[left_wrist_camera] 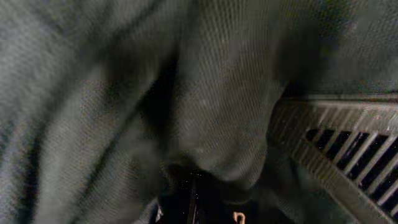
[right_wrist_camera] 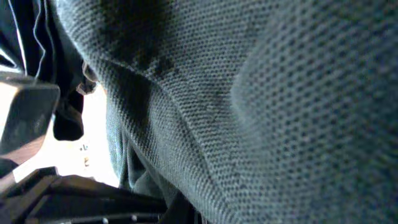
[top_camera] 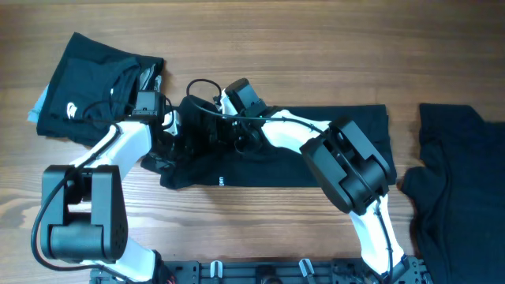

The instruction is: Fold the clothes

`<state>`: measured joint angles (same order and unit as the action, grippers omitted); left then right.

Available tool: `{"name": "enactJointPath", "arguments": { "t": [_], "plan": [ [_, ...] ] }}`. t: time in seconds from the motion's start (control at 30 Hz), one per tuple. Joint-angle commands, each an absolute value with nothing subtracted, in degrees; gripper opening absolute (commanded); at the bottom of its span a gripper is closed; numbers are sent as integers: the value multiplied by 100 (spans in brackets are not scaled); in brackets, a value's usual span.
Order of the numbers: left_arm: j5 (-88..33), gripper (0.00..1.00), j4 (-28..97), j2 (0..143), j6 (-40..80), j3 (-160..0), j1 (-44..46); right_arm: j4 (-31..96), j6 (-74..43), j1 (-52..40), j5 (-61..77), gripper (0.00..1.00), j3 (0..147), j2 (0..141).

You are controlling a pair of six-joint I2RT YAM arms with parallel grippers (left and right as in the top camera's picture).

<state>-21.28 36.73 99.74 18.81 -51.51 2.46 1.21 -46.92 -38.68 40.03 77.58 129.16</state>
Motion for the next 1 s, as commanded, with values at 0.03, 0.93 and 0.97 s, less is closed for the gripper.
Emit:
{"name": "enactJointPath", "arguments": {
  "t": [0.03,0.93,0.97],
  "plan": [
    [-2792,4,4283,9835,1997,-5037,272,405,-4860,-3938,3575,5,7607,13351],
    [-1955,4,3885,9037,1850,-4587,-320,410,-4862,-3935,3597,4,7607,13351],
    [-2053,4,3872,9091,1848,-4571,-296,410,-4862,-3935,3597,4,7607,13351]
  ]
}}
